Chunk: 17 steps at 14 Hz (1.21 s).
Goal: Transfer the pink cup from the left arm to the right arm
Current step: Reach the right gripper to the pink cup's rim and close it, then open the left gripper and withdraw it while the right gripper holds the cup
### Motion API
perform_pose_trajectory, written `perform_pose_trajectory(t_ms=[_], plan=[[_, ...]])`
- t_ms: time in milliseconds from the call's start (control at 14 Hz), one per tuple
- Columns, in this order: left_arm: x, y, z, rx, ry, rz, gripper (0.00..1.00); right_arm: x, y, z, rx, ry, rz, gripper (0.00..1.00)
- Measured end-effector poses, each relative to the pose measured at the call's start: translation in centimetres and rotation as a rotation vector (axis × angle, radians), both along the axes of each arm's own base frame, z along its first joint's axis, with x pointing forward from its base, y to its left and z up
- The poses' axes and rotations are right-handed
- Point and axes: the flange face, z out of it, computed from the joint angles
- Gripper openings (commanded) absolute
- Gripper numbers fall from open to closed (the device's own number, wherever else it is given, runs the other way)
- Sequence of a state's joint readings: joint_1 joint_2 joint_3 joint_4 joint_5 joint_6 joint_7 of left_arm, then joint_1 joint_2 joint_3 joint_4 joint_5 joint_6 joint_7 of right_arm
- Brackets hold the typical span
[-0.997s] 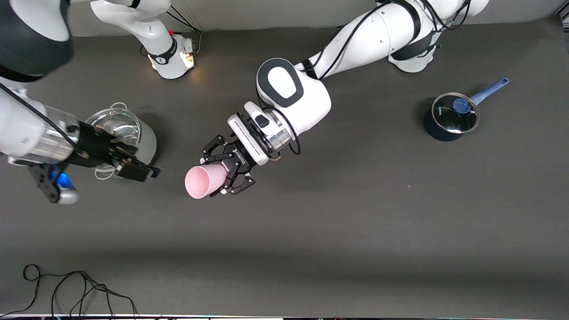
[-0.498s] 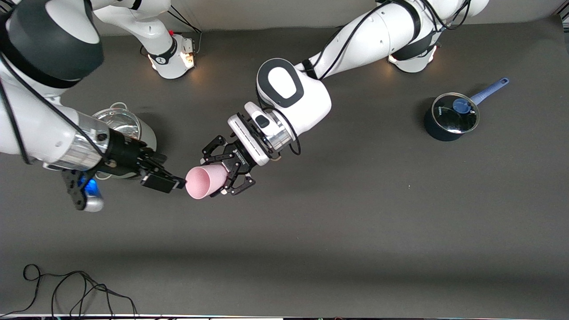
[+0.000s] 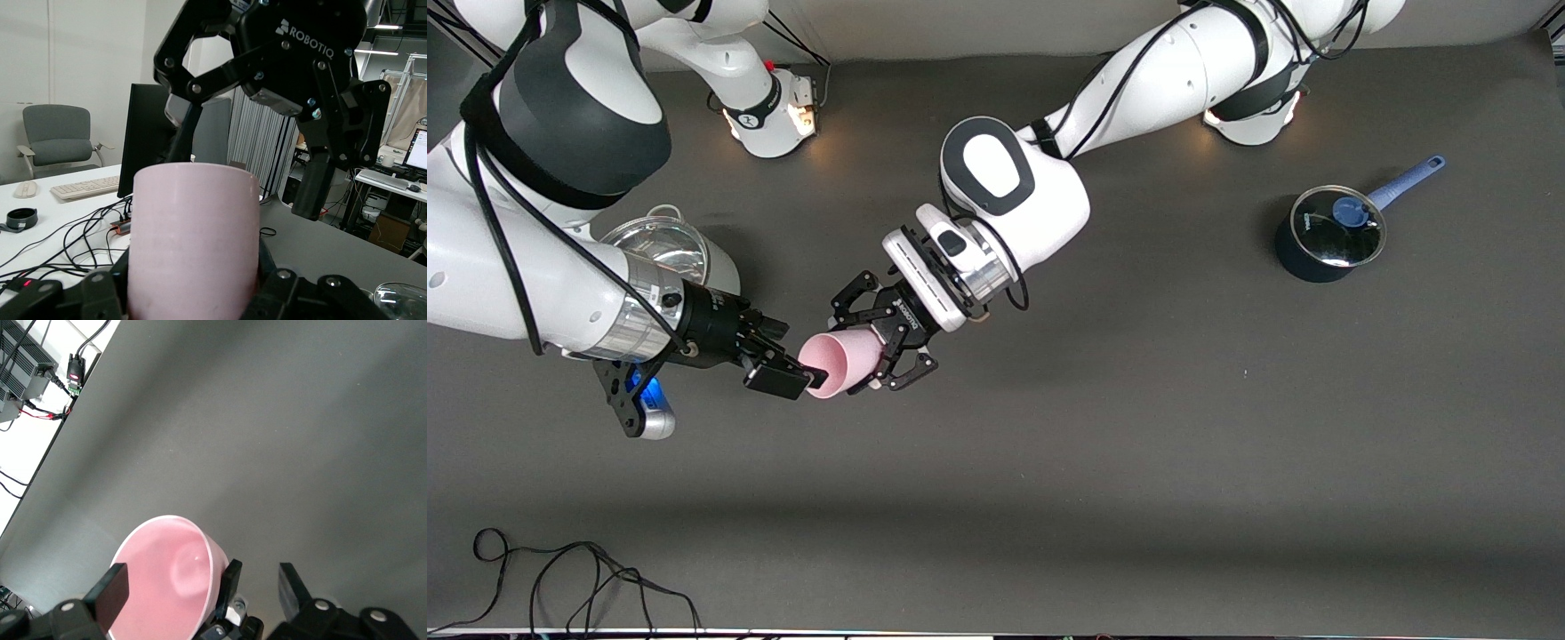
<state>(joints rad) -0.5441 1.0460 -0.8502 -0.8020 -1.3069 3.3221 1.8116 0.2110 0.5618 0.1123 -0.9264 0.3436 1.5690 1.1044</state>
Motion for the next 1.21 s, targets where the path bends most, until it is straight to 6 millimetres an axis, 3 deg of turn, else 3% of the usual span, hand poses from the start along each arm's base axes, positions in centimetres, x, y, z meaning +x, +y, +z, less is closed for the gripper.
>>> perform_pose_trajectory(t_ms=[285, 427, 854, 1210], plan=[[0.00, 0.00, 0.00, 0.000, 0.000, 0.000, 0.00, -0.43, -0.01, -0.64, -0.015, 0.045, 0.018, 0.95], [0.00, 0.00, 0.00, 0.000, 0.000, 0.000, 0.00, -0.57, -0.07, -0.76, -0.019, 0.058, 0.023, 0.82], [0.00, 0.00, 0.00, 0.000, 0.000, 0.000, 0.00, -0.57, -0.09, -0.76, -0.019, 0.058, 0.022, 0.01], [-0.45, -0.47, 0.03, 0.002, -0.005, -0.010, 0.00, -0.54, -0.08, -0.45, -0.013, 0.051, 0.019, 0.00]])
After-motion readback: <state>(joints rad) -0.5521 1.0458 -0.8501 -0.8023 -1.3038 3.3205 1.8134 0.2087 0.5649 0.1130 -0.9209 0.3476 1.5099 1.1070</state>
